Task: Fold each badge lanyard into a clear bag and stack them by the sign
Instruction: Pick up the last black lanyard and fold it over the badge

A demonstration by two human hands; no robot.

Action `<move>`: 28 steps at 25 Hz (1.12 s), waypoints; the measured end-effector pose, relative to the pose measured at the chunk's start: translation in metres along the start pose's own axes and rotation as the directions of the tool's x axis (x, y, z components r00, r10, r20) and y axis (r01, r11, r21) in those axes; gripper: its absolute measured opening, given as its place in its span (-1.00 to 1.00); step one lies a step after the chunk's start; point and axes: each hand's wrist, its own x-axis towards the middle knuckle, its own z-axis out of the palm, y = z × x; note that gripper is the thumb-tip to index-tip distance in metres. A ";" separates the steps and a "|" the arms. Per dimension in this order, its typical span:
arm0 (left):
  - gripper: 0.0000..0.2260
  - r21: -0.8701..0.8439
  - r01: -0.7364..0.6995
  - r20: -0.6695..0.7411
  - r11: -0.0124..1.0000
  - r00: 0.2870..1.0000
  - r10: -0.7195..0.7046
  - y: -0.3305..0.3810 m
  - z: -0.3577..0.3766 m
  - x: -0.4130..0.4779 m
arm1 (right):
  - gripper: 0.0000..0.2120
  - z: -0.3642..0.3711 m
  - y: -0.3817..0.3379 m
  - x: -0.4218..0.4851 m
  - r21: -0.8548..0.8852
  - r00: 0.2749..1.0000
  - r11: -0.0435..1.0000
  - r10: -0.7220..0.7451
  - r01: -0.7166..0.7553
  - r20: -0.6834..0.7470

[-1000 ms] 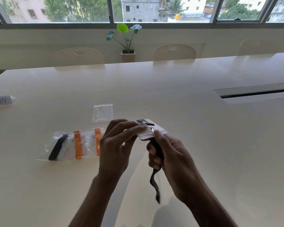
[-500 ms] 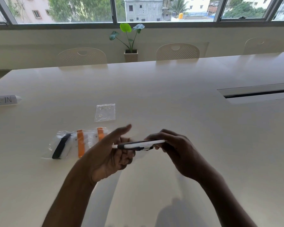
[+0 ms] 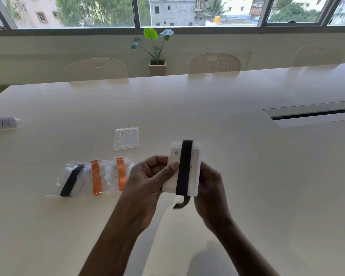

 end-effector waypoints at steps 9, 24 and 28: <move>-0.80 0.203 -0.248 -0.224 0.947 0.930 0.291 -0.015 0.001 0.015 | -0.75 0.013 -0.009 -0.035 0.085 0.962 0.961 0.254 -0.262 0.095; -0.88 0.252 -0.129 -0.193 0.959 0.965 0.180 -0.040 0.000 0.021 | -0.45 -0.043 -0.041 -0.020 -0.315 0.863 0.946 0.098 0.074 0.495; -0.85 0.180 0.005 -0.142 0.984 0.990 0.021 -0.053 0.002 0.022 | -0.66 -0.053 -0.035 -0.003 -0.420 0.924 0.900 0.056 0.117 0.379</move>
